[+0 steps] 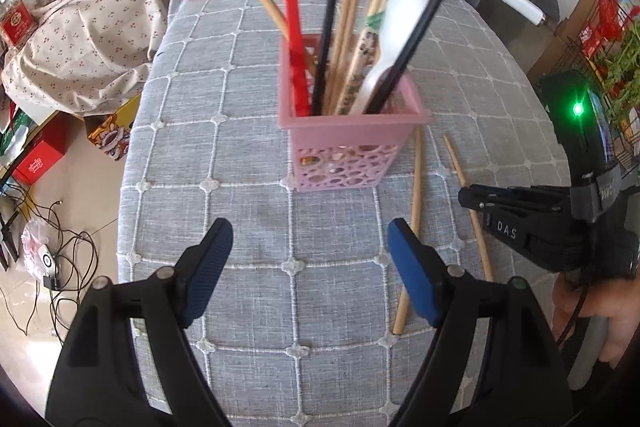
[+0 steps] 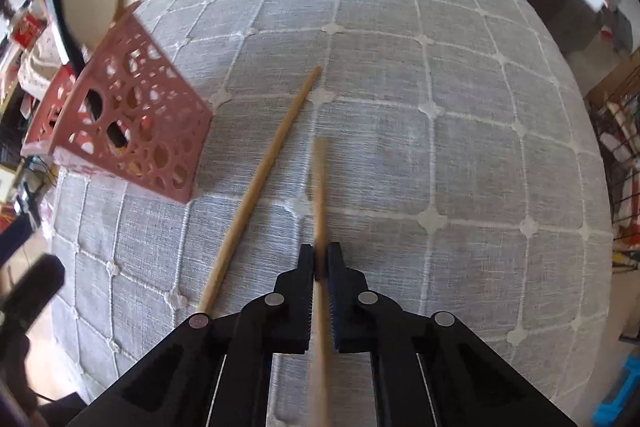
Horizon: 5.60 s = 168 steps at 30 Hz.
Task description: Organize utensils
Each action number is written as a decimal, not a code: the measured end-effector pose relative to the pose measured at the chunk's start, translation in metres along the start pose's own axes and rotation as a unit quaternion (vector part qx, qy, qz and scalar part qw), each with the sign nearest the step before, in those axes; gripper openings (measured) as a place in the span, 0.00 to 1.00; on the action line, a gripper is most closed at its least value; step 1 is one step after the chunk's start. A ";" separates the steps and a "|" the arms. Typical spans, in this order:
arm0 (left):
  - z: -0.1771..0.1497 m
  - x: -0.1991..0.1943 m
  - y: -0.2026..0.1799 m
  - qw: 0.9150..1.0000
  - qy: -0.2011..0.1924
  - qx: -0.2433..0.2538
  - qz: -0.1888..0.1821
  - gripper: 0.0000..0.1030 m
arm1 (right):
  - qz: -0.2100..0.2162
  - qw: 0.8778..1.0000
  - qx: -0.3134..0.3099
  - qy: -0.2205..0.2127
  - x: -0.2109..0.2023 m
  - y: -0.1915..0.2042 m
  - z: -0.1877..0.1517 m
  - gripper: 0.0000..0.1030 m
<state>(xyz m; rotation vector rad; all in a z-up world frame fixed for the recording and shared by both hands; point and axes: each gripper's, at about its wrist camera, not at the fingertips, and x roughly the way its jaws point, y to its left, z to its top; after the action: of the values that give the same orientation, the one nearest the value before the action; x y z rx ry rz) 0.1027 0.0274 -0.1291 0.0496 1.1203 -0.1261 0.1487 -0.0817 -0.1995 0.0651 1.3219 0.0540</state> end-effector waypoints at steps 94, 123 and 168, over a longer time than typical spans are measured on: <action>0.037 -0.091 -0.012 0.944 -0.330 0.010 0.019 0.07 | 0.116 0.935 -0.025 -0.334 -0.223 -0.018 -0.027 0.06; 0.007 -0.076 0.043 0.976 -0.209 -0.032 0.048 0.66 | 0.173 0.911 -0.035 -0.372 -0.212 0.027 -0.001 0.06; -0.016 -0.107 0.011 0.976 -0.195 -0.035 0.091 0.99 | 0.060 0.922 -0.039 -0.380 -0.242 -0.020 -0.052 1.00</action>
<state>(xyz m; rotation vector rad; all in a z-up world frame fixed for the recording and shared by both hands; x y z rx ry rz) 0.0438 0.0480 -0.0397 0.0605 0.7232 0.0663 0.0392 -0.1195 0.0203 0.0876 0.5339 0.1688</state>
